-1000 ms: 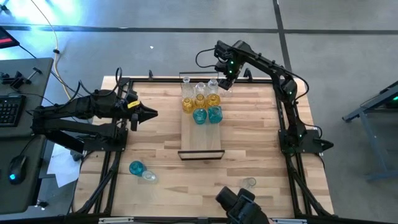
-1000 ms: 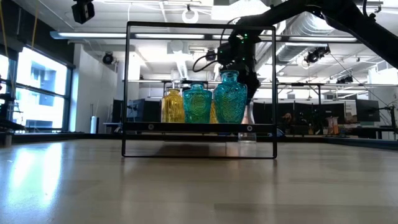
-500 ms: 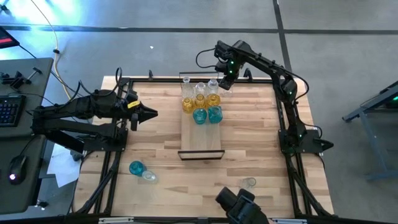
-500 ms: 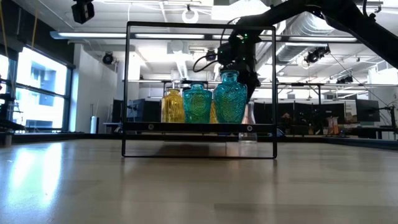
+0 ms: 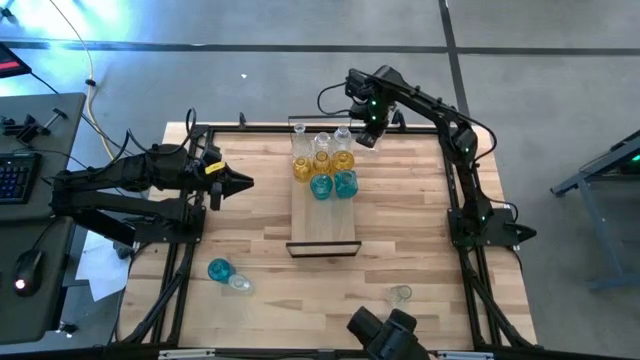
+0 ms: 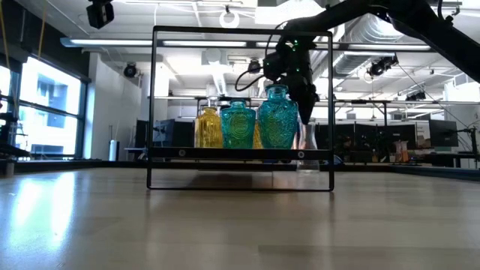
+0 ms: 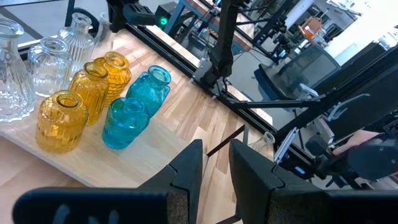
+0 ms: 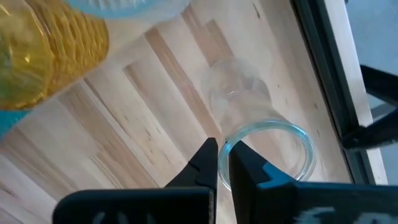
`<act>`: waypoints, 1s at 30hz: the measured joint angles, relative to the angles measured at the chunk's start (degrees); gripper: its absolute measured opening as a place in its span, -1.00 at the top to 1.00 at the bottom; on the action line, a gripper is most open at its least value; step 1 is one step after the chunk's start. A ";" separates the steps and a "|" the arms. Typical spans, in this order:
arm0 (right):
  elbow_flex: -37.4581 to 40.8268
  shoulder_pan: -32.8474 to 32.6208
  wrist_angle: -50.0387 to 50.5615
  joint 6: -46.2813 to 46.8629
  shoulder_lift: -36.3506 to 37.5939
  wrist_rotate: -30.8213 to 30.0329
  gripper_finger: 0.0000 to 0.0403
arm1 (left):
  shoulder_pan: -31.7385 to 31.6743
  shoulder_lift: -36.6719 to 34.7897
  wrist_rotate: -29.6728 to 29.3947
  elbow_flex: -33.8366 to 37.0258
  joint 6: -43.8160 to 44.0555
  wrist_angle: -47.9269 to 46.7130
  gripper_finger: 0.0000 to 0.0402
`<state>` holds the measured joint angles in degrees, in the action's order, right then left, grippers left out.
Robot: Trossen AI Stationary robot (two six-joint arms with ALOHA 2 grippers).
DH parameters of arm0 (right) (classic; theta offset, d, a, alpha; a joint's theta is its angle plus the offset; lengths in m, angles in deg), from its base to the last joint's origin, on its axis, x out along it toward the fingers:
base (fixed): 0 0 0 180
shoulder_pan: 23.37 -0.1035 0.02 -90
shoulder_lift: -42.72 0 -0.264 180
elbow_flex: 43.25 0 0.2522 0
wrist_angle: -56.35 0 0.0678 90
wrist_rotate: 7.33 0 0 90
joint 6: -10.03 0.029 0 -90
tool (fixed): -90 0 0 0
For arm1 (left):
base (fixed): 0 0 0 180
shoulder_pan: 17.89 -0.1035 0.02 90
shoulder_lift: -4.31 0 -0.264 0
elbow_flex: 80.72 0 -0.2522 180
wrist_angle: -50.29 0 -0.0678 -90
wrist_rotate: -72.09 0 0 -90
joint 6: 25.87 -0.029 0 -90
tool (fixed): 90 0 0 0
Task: Sort vases onto shelf
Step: Put the top transparent flower vase on the shelf
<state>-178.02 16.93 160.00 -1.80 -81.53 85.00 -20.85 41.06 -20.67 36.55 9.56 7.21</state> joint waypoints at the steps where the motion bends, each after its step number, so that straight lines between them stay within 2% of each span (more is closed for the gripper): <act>1: 0.00 -0.24 0.16 0.03 0.01 -0.51 0.99 | 0.02 0.00 0.00 0.00 -0.12 0.00 0.64; 9: 0.00 -1.90 0.15 2.63 3.03 -0.88 1.00 | 0.01 0.00 0.02 0.00 -0.96 0.00 0.64; 15: 0.00 -1.60 0.17 5.72 7.64 -5.44 1.00 | 0.01 0.00 0.33 0.00 -2.58 0.00 0.64; 30: 0.00 -4.17 0.17 15.03 18.37 -5.38 1.00 | 0.00 0.00 2.34 0.00 -2.70 -0.02 0.64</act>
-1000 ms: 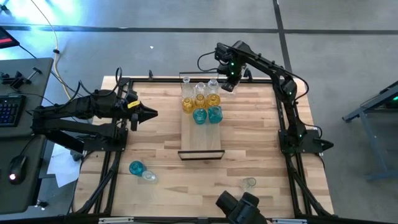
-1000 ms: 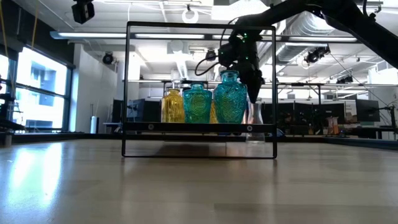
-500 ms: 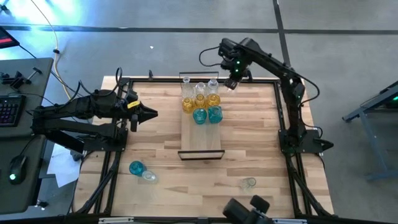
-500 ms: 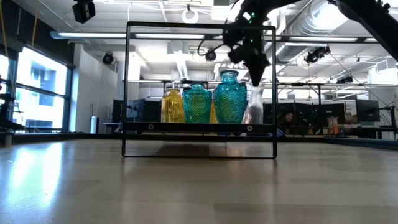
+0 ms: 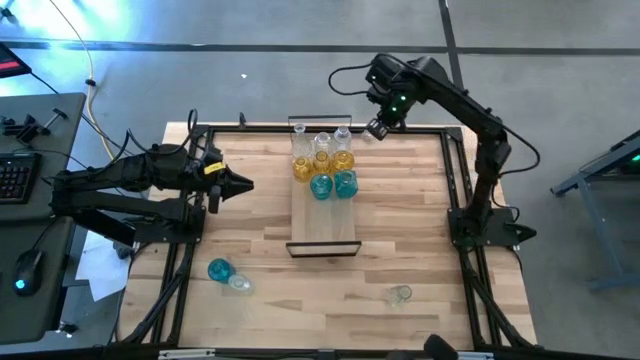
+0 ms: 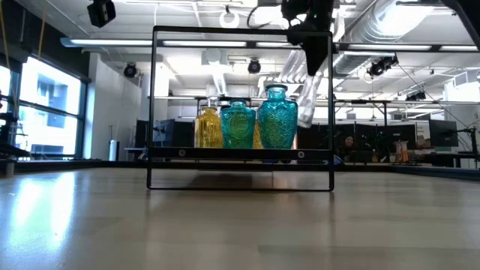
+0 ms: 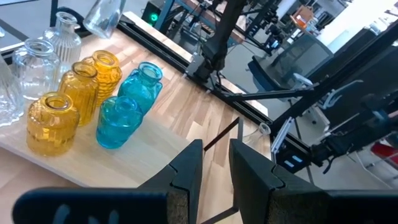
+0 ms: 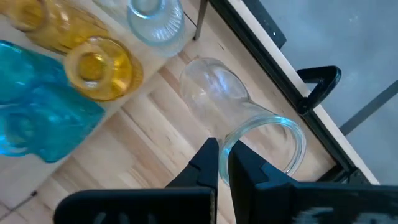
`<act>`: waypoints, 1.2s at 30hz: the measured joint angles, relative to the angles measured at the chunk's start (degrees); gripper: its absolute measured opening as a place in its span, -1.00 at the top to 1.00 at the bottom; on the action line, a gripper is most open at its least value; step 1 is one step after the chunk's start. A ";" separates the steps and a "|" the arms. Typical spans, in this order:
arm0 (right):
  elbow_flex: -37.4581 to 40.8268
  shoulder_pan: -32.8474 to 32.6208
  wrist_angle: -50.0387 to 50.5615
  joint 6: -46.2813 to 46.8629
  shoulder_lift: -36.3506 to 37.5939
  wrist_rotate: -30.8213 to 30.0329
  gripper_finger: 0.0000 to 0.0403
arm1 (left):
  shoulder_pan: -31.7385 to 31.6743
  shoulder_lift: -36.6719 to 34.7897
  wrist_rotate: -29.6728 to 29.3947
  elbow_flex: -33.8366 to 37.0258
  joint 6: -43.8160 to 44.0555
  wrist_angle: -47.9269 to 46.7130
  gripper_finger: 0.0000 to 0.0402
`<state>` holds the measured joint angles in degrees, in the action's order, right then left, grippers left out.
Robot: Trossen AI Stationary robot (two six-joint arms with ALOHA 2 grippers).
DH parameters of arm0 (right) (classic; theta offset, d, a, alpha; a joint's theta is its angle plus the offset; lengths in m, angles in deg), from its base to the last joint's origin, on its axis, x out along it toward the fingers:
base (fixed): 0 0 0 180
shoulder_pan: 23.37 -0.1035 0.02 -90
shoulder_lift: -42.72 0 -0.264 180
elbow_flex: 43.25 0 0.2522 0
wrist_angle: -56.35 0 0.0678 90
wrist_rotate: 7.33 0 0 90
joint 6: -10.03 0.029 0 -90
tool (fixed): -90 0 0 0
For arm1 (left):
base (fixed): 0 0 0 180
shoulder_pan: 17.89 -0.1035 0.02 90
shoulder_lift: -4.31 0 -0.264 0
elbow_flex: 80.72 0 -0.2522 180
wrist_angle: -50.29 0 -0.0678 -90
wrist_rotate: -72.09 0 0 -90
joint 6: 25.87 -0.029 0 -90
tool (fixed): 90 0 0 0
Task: Sort vases onto shelf
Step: Put the top transparent flower vase on the shelf
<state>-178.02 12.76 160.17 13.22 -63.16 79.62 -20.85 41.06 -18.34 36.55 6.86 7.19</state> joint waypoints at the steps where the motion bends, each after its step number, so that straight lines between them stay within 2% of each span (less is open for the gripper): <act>1: 0.00 -0.32 0.00 0.86 0.75 -0.01 1.00 | 0.02 0.00 0.16 0.00 0.02 0.02 0.64; 22: 0.00 -11.46 0.01 16.10 18.90 -3.34 1.00 | 0.00 0.00 1.80 0.00 -0.42 0.02 0.64; 28: 0.00 -19.31 0.00 21.42 21.66 -2.86 1.00 | 0.02 0.00 1.80 0.00 -1.45 0.00 0.64; 36: 0.00 -32.63 -0.04 30.27 20.68 -2.52 1.00 | 0.01 -0.02 1.77 0.00 -1.49 0.01 0.64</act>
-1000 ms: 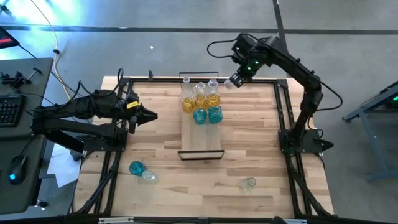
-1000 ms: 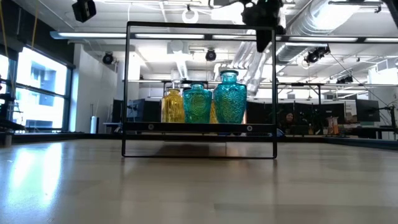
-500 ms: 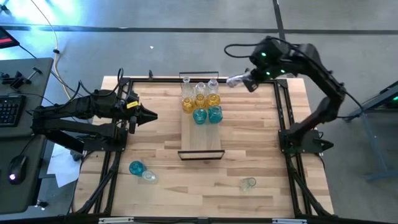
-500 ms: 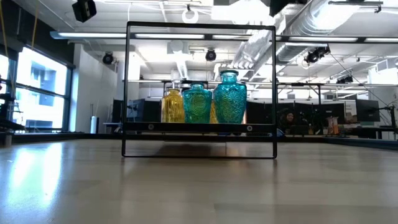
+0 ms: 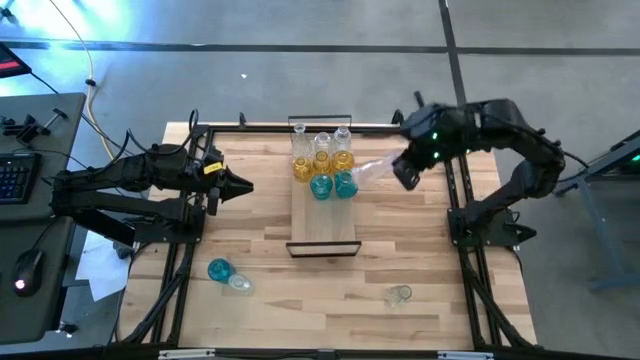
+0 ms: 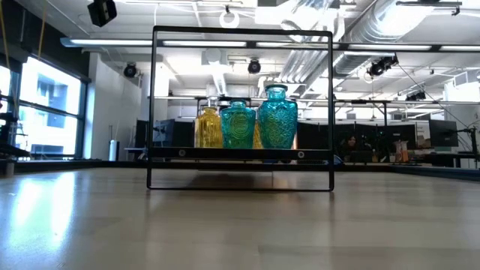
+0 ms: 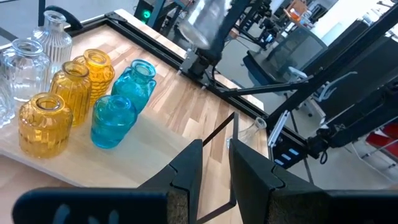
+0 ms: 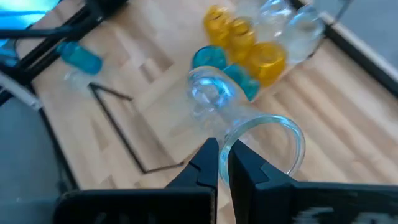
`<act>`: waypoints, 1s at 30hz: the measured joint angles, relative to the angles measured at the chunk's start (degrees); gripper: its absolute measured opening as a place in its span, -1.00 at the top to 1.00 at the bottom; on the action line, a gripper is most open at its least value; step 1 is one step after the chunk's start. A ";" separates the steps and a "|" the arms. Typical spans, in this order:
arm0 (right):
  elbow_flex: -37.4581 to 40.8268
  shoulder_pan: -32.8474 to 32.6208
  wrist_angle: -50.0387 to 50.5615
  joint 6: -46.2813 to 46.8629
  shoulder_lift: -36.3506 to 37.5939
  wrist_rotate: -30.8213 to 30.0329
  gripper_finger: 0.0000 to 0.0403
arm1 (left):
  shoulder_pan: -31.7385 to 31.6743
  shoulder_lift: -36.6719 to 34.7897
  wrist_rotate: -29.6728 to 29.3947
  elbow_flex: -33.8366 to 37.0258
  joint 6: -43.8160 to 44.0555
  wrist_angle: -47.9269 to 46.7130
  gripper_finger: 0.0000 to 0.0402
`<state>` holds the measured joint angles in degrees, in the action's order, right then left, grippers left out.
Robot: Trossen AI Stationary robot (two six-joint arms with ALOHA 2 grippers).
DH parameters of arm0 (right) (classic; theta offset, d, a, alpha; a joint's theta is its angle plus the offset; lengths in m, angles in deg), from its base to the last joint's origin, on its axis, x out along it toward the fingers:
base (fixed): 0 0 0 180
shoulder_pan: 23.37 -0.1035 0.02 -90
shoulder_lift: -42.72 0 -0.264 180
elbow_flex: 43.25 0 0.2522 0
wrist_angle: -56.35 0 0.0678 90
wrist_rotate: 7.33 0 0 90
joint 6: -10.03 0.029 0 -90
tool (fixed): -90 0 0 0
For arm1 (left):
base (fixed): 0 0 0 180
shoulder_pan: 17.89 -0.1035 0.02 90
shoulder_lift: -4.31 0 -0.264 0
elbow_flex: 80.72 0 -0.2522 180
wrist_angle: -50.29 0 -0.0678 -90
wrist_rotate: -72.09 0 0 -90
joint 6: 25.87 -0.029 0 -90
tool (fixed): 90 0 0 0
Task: Sort vases onto shelf
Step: Put the top transparent flower vase on the shelf
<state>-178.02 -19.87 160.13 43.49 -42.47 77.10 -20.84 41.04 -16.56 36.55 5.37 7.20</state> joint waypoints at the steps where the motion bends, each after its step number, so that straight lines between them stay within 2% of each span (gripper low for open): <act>1: 0.00 -1.60 0.01 0.98 -0.49 -0.03 1.00 | -0.01 0.00 0.00 0.00 -0.15 0.01 0.64; 6: 0.00 -7.79 -0.03 4.80 -3.83 -0.86 1.00 | 0.00 0.02 -0.45 0.00 -2.47 0.01 0.64; 10: 0.00 -9.86 -0.03 5.09 -7.80 -1.54 1.00 | -0.01 0.02 -2.18 0.00 -4.51 0.01 0.64; 19: 0.02 -8.35 -0.08 -1.13 -17.44 1.31 1.00 | -0.01 0.02 -3.55 0.00 -5.99 0.00 0.64; 30: 0.02 -6.94 -0.05 -3.17 -21.74 4.12 1.00 | -0.01 0.02 -3.50 0.00 -6.34 -0.01 0.64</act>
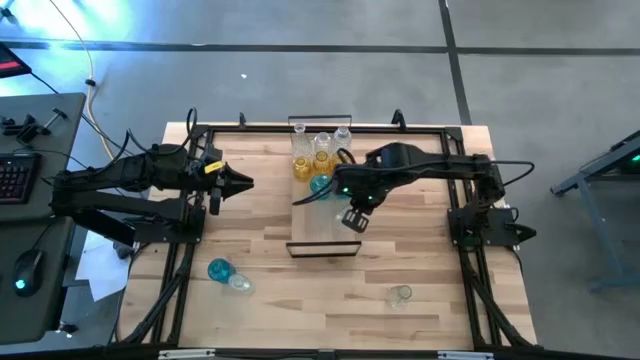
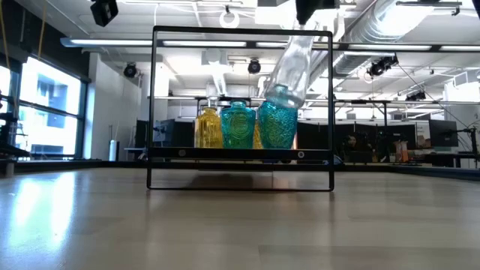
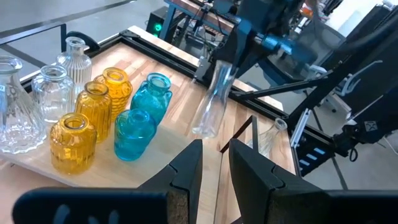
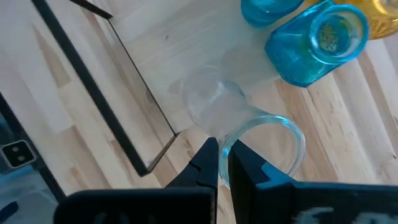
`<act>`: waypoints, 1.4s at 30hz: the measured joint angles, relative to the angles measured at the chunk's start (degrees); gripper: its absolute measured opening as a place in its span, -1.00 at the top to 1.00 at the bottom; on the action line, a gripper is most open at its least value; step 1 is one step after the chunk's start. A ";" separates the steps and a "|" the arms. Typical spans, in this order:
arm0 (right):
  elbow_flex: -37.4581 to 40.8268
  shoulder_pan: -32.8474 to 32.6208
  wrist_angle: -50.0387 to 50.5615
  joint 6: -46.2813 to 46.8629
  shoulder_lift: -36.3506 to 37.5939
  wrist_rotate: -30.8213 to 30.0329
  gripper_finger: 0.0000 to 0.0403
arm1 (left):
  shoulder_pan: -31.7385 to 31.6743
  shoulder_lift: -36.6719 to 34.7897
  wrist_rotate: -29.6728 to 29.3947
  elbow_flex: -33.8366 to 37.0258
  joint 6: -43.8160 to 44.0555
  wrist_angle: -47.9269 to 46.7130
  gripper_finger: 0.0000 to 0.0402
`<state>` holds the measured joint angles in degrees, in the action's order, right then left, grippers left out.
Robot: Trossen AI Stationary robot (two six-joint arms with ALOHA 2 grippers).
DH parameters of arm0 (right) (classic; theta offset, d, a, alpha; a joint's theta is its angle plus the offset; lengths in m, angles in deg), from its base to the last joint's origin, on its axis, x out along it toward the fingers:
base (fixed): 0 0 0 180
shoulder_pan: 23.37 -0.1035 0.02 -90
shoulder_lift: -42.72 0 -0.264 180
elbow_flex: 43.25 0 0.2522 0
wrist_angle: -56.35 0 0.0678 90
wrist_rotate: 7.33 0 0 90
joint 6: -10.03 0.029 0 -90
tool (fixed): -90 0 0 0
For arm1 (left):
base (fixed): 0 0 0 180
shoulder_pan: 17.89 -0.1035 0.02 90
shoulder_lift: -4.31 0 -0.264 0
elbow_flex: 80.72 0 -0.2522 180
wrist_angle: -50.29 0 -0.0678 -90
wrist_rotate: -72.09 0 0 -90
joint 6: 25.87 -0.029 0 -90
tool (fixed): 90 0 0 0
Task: Sort vases onto shelf
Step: Put the top transparent flower vase on the shelf
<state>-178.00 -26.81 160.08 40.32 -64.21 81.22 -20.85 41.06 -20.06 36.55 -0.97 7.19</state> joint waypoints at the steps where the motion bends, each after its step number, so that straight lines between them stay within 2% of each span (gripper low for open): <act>1: 0.00 0.06 -0.06 -0.51 -0.63 0.00 1.00 | 0.00 0.00 0.00 0.00 -0.01 0.02 0.64; 7: 0.00 0.64 -0.45 -3.72 -4.17 -0.03 1.00 | 0.00 0.00 0.00 0.00 -0.06 0.00 0.64; 17: 0.00 2.99 -0.70 -5.44 -4.46 -1.17 1.00 | 0.00 0.00 0.07 0.00 0.33 0.02 0.64; 30: -0.02 3.91 -2.06 -8.40 -6.56 3.42 1.00 | 0.02 0.00 0.04 0.00 0.36 0.01 0.64; 42: 0.00 4.22 -1.68 -10.38 -8.53 3.16 1.00 | 0.02 -0.02 0.04 0.00 0.44 0.02 0.64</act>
<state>-178.00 -22.60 158.40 29.93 -72.74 84.38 -20.83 41.04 -20.02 36.55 -0.53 7.21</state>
